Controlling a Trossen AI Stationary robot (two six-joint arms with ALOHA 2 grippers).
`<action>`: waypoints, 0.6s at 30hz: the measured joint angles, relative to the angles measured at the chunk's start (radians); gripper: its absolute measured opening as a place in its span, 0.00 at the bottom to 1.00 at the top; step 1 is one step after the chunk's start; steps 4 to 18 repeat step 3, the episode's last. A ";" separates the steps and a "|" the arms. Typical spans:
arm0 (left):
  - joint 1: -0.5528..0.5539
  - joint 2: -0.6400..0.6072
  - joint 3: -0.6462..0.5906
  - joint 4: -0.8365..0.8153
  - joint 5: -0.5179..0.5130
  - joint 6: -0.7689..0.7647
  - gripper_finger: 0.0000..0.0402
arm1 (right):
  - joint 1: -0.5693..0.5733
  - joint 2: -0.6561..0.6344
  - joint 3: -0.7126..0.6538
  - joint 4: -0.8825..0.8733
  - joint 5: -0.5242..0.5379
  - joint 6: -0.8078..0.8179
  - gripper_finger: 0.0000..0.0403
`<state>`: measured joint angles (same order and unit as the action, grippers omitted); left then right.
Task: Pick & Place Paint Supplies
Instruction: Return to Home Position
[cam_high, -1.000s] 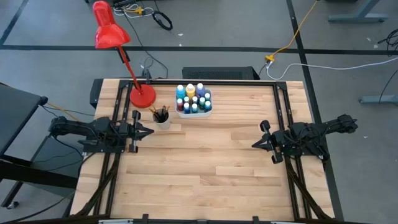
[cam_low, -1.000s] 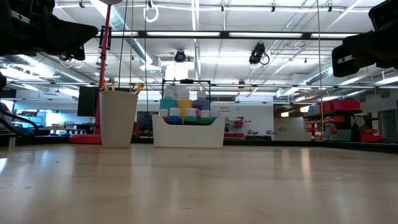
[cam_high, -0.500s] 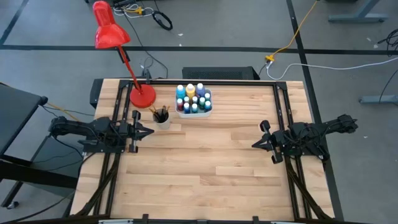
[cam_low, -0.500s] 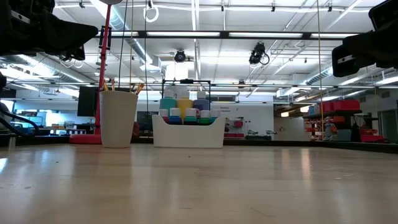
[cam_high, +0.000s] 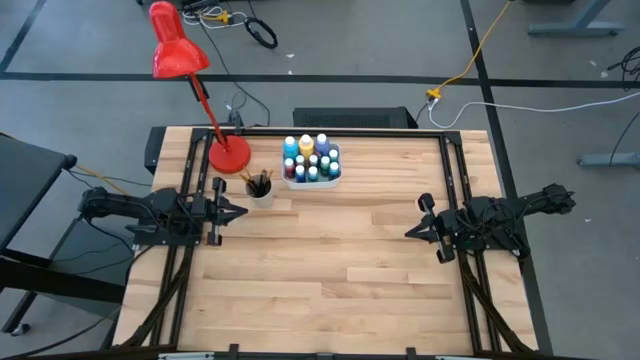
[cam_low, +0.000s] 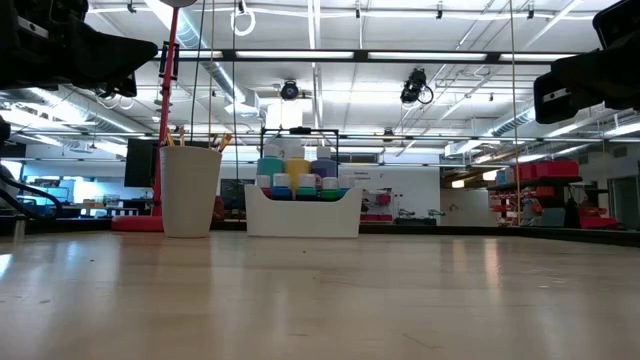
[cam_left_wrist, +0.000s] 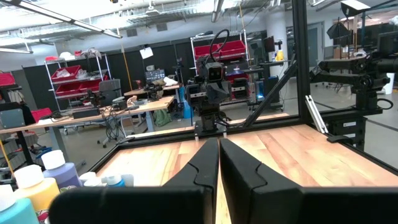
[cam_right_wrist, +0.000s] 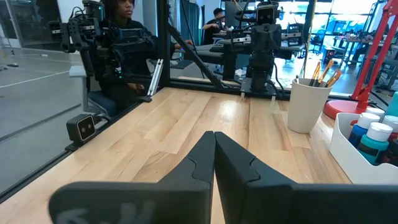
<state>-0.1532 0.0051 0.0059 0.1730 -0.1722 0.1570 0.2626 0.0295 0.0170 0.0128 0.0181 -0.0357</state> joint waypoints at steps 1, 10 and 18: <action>0.000 0.000 0.000 0.000 0.000 0.000 0.05 | 0.000 0.000 0.000 0.000 0.000 0.000 0.04; 0.000 0.000 0.000 0.000 0.000 0.000 0.05 | 0.000 0.000 0.000 0.000 0.000 0.000 0.04; 0.000 0.000 0.000 0.000 0.000 0.000 0.05 | 0.000 0.000 0.000 0.000 0.000 0.000 0.04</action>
